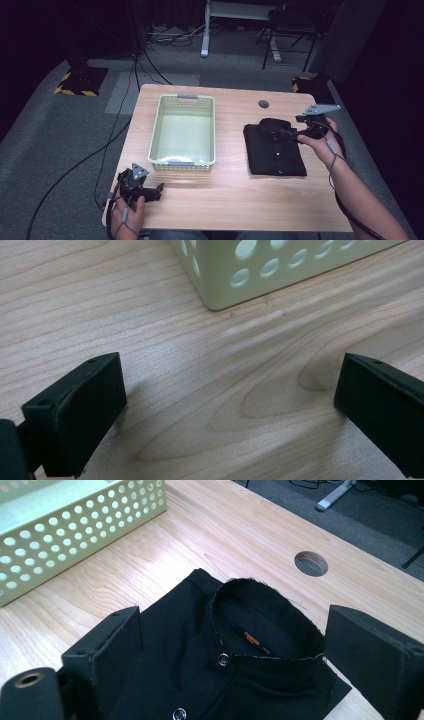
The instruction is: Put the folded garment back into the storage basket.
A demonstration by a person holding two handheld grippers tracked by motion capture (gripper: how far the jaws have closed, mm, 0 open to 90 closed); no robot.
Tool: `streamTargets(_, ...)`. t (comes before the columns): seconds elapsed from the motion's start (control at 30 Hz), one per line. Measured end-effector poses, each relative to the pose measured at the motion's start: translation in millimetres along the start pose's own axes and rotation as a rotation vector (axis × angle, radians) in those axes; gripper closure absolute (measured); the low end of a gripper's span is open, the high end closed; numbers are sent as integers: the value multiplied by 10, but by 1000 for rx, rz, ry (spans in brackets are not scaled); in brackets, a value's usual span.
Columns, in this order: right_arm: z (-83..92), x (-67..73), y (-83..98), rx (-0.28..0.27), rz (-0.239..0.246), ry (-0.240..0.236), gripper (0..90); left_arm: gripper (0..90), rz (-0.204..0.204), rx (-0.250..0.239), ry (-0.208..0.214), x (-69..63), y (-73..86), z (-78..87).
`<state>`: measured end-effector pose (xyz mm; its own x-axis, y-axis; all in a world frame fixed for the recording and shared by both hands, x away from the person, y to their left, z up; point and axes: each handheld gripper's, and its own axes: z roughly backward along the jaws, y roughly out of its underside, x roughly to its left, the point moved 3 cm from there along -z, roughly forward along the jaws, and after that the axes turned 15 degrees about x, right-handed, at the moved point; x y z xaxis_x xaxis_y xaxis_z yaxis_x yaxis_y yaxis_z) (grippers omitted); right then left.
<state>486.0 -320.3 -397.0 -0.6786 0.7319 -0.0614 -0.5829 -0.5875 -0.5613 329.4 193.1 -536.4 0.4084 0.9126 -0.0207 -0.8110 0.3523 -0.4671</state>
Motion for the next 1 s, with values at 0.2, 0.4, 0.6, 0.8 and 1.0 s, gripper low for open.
streamTargets(0.2, -49, -14, -35, -1, 0, -1, 93, 3, 0, 0, 0, 0, 0, 0)
streamTargets(0.4, -118, -21, -69, -5, 24, -2, 146, 3, 1, 0, 0, 0, 0, 0)
streamTargets(0.6, -192, -19, -104, -17, 42, 6, 166, 3, 0, 0, 0, 0, 0, 0)
streamTargets(0.8, -296, -8, -148, -14, 51, -18, 219, 3, 1, 0, 0, -1, 1, 0)
streamTargets(1.0, -407, -14, -186, -9, 70, -6, 279, 3, 1, 0, 0, 0, 1, 0)
